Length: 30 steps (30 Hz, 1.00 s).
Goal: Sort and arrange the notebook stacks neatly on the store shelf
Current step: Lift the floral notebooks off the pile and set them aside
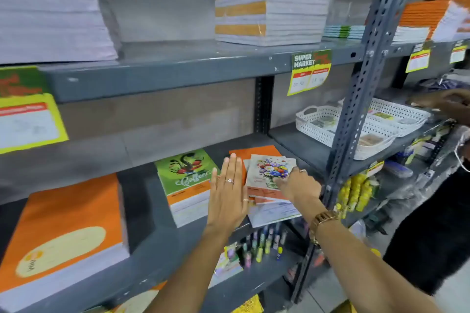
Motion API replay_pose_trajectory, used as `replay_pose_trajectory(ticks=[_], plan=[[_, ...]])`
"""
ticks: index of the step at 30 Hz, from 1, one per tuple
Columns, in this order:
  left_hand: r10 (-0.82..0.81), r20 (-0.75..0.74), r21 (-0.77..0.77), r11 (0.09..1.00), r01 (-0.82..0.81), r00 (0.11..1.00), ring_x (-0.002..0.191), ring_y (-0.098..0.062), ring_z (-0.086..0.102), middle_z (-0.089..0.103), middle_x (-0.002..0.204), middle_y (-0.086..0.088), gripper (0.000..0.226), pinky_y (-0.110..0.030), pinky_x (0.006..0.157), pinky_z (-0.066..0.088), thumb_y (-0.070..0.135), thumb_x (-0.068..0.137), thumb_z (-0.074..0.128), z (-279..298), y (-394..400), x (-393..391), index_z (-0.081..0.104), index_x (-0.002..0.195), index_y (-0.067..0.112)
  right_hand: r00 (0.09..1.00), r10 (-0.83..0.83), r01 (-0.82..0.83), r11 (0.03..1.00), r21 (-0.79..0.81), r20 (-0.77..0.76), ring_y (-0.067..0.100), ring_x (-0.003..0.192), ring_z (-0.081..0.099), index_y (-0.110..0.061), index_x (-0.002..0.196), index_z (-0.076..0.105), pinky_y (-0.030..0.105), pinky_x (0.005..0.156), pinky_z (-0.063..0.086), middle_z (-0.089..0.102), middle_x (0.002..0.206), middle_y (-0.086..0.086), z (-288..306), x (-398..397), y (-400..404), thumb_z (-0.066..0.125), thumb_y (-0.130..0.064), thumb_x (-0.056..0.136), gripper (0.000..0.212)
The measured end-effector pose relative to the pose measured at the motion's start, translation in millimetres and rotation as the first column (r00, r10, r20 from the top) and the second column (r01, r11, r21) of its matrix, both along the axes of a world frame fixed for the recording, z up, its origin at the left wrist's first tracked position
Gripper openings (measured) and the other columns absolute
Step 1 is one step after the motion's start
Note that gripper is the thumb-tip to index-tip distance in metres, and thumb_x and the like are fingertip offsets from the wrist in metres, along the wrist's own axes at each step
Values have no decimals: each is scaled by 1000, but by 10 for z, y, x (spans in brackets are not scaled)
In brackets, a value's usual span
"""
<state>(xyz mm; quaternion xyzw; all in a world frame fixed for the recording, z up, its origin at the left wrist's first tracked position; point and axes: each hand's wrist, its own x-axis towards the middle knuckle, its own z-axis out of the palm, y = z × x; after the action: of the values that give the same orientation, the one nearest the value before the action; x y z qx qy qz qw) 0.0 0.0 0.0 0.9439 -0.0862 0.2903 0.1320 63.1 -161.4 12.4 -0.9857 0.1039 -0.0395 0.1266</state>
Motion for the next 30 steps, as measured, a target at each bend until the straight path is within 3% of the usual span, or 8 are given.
replay_pose_trajectory(ticks=[4, 7, 10, 17, 20, 22, 26, 30], plan=[[-27, -149, -8, 1000, 26, 988, 144, -29, 9, 13, 155, -9, 58, -46, 116, -3, 26, 94, 34, -360, -55, 98, 12, 144, 7, 988, -108, 117, 991, 69, -112, 28, 114, 58, -4, 122, 45, 36, 87, 49, 59, 124, 11, -165, 76, -2, 55, -54, 82, 65], [-56, -228, -15, 998, 55, 972, 144, -27, 6, 11, 156, -7, 57, -46, 113, -8, 28, 95, 30, -565, -129, 170, 9, 144, 9, 982, -111, 138, 975, 176, -155, 26, 106, 63, -4, 101, 56, 30, 76, 52, 66, 114, 10, -199, 195, -29, 68, -44, 76, 49], [-78, -327, 26, 995, 92, 942, 145, -21, -1, 4, 158, -6, 58, -38, 112, -16, 32, 96, 25, -741, -177, 206, 0, 145, 12, 979, -62, 95, 982, 166, -193, 29, 119, 52, 5, 118, 52, 32, 91, 51, 57, 121, 15, -181, 267, -57, 67, -42, 78, 63], [-9, -387, 44, 999, 29, 922, 145, -17, -5, -5, 158, 0, 65, -38, 112, -13, 52, 92, 4, -951, -203, 190, -7, 145, 17, 971, -44, 98, 971, 220, -236, 31, 123, 48, 7, 127, 45, 34, 103, 44, 45, 131, 17, -179, 308, -88, 65, -48, 81, 75], [-10, -397, 66, 997, 39, 918, 145, -18, -4, -5, 158, -1, 83, -38, 114, -11, 63, 77, -18, -931, -180, 147, -7, 144, 16, 975, -78, 147, 927, 344, -207, 30, 115, 56, 5, 111, 57, 32, 92, 50, 57, 123, 17, -161, 280, -92, 69, -32, 80, 49], [-19, -425, 81, 995, 59, 905, 145, -18, -4, -6, 158, -2, 77, -39, 117, -8, 63, 83, -7, -956, -127, 112, -8, 144, 17, 975, -148, 207, 867, 454, -163, 32, 108, 60, 3, 103, 62, 31, 82, 50, 63, 117, 17, -112, 248, -86, 62, -16, 82, 28], [-49, -484, 156, 978, 141, 874, 145, -18, -10, -10, 158, -1, 68, -40, 118, -7, 54, 92, 13, -966, 6, 20, -13, 144, 19, 956, -281, 272, 747, 606, -83, 40, 119, 51, 10, 123, 42, 43, 95, 45, 54, 129, 26, 95, 208, 13, 51, -11, 90, 40], [-44, -510, 175, 972, 154, 859, 144, -17, -11, -10, 157, -2, 68, -38, 119, -4, 52, 94, 15, -935, 167, -97, -10, 144, 15, 941, -323, 202, 777, 596, 102, 45, 115, 52, 7, 121, 39, 46, 88, 46, 56, 124, 29, 333, 135, 166, 46, -9, 94, 32]])
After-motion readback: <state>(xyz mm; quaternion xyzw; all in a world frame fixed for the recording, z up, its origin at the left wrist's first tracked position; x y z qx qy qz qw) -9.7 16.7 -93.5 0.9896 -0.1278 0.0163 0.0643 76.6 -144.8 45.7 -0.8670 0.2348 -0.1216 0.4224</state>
